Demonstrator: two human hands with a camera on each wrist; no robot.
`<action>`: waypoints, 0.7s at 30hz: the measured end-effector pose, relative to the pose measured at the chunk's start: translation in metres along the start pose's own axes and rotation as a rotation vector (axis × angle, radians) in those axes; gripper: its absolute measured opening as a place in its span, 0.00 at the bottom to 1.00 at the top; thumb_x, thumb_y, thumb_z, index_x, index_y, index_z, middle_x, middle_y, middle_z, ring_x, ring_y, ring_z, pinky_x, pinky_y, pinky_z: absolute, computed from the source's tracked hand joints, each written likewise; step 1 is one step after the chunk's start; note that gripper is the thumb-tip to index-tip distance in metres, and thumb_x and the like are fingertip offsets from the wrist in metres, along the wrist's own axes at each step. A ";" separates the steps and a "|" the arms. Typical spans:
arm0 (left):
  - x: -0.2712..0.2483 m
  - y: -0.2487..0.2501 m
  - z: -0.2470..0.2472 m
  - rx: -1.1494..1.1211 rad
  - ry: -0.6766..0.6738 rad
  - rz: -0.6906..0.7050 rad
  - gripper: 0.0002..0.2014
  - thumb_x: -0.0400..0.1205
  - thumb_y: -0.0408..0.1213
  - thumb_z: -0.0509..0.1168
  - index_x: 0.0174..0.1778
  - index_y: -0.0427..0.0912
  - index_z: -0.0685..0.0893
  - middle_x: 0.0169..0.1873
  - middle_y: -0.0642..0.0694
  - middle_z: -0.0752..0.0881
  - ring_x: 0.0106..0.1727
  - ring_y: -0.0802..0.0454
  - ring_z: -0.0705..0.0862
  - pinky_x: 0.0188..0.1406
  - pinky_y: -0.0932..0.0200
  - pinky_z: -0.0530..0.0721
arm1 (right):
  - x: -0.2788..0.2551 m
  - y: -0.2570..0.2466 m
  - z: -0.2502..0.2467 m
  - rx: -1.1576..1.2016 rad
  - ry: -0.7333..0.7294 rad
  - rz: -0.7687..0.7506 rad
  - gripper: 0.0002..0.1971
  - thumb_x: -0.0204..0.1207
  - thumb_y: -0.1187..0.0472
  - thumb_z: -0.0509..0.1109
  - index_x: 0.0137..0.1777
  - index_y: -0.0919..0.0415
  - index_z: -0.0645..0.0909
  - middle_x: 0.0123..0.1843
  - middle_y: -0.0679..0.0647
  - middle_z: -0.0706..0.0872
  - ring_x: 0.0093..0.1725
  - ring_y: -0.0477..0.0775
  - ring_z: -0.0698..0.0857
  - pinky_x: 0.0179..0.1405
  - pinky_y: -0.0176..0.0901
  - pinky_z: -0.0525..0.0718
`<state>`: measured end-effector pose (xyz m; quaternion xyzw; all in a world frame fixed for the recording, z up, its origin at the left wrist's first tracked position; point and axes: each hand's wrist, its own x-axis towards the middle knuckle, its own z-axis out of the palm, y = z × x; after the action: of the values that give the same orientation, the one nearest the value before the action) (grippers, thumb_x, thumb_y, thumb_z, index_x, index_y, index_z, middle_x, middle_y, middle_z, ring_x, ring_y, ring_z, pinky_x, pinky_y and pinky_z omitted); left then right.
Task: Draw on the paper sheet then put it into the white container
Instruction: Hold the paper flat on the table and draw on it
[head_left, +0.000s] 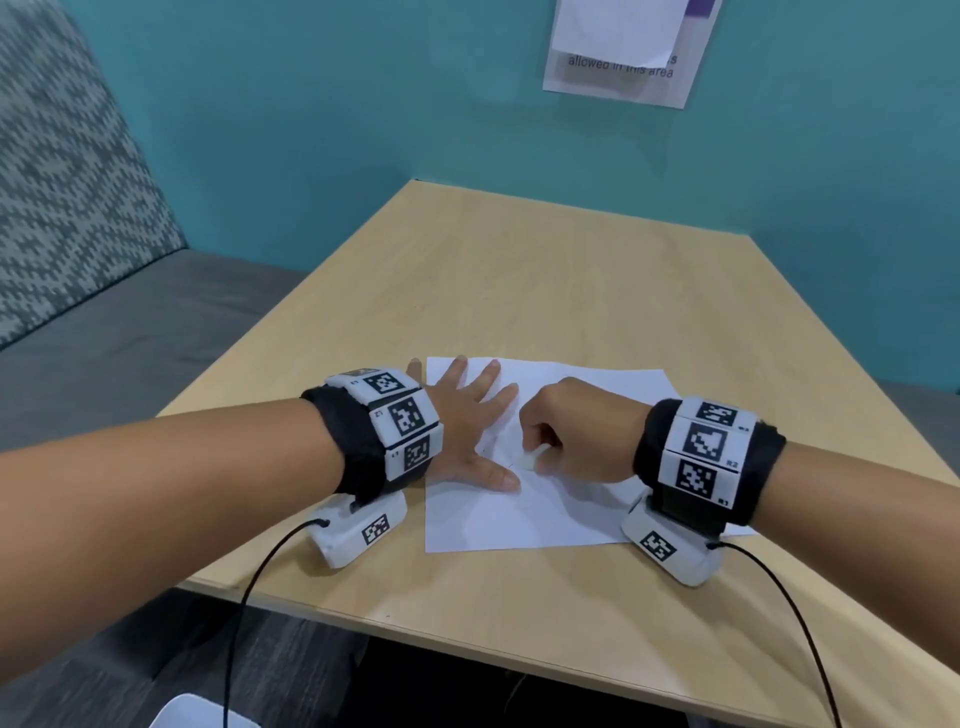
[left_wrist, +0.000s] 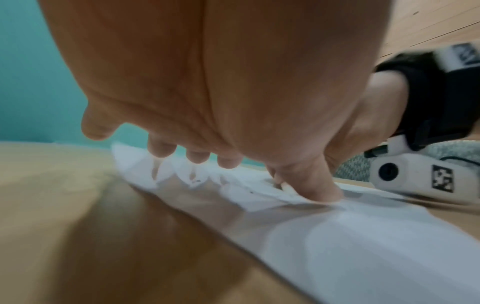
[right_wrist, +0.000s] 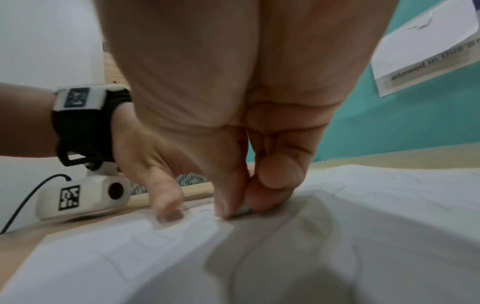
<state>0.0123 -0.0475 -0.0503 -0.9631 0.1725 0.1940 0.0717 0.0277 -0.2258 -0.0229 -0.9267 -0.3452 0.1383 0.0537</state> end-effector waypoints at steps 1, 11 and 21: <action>-0.007 -0.001 -0.001 0.002 -0.003 0.009 0.54 0.74 0.80 0.51 0.86 0.57 0.31 0.86 0.52 0.30 0.87 0.40 0.33 0.78 0.22 0.42 | 0.000 -0.001 0.001 0.001 0.001 -0.002 0.02 0.72 0.60 0.72 0.42 0.54 0.81 0.35 0.41 0.79 0.39 0.48 0.80 0.41 0.39 0.79; -0.030 -0.007 0.004 -0.028 -0.129 0.111 0.53 0.74 0.75 0.60 0.85 0.64 0.32 0.86 0.53 0.30 0.87 0.44 0.33 0.78 0.22 0.41 | -0.002 -0.020 0.002 0.019 -0.001 -0.022 0.03 0.72 0.61 0.71 0.44 0.57 0.82 0.34 0.41 0.77 0.37 0.46 0.78 0.39 0.37 0.74; -0.027 -0.007 0.007 -0.030 -0.122 0.103 0.53 0.74 0.75 0.60 0.86 0.63 0.35 0.86 0.53 0.30 0.87 0.43 0.32 0.77 0.20 0.42 | 0.010 -0.024 -0.002 -0.049 0.003 0.003 0.02 0.72 0.64 0.69 0.41 0.57 0.80 0.39 0.48 0.82 0.41 0.52 0.79 0.43 0.43 0.78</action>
<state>-0.0107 -0.0310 -0.0454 -0.9403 0.2141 0.2583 0.0575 0.0206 -0.2015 -0.0180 -0.9286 -0.3468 0.1284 0.0310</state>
